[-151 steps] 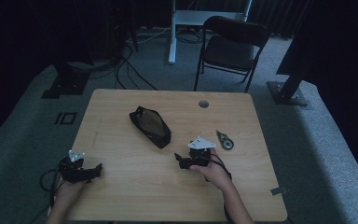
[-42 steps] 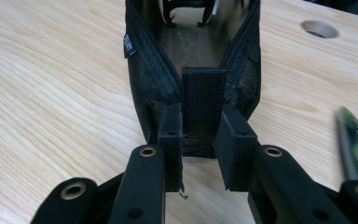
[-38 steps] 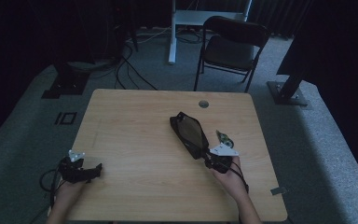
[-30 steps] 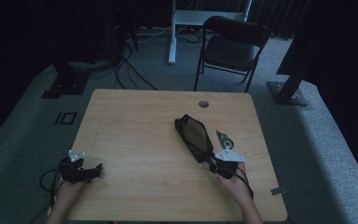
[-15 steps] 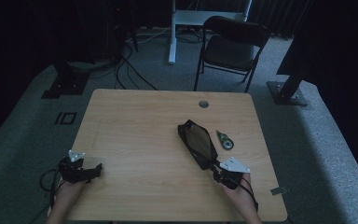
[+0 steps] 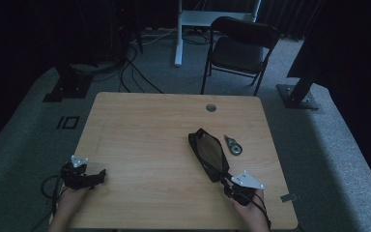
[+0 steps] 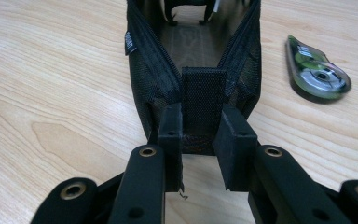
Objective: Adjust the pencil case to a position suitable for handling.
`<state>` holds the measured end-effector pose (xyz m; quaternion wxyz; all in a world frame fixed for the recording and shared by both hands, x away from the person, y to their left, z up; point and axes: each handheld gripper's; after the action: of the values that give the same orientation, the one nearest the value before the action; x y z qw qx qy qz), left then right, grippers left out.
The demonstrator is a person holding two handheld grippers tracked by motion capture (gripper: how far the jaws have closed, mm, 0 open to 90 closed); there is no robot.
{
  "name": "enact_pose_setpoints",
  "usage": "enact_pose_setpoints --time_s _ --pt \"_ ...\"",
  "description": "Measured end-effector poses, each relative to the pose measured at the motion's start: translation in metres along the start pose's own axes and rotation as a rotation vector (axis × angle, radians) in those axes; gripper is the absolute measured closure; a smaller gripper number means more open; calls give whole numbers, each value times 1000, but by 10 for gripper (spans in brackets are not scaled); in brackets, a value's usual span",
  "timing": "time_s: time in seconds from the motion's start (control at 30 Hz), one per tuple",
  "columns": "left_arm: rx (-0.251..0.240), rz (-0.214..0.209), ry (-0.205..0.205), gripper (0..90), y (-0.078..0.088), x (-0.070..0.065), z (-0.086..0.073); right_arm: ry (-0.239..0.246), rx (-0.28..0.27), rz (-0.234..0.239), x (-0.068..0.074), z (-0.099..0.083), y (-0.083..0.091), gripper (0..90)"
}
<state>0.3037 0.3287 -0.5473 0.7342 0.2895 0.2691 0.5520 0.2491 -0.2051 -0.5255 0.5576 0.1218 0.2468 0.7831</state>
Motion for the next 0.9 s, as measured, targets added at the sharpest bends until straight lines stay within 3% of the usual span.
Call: enact_pose_setpoints --time_s 0.3,0.6,0.63,0.73,0.9 --pt "0 0 0 5 0 0 0 -19 9 -34 3 -8 13 730" --pt "0 0 0 5 0 0 0 -18 3 -36 9 -14 22 725" --pt "0 0 0 5 0 0 0 -18 5 -29 9 -14 23 714" --pt "0 0 0 5 0 0 0 -36 11 15 7 -14 23 560" --pt "0 0 0 5 0 0 0 -35 -26 25 6 -11 27 475"
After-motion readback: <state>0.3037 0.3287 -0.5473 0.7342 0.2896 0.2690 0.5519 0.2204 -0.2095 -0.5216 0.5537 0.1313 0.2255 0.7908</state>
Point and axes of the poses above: each handheld gripper's, and its own axes: y roughly backward along the jaws, z roughly out of its top, x roughly to its left, and after that the axes turned 7 degrees about -z, right-handed
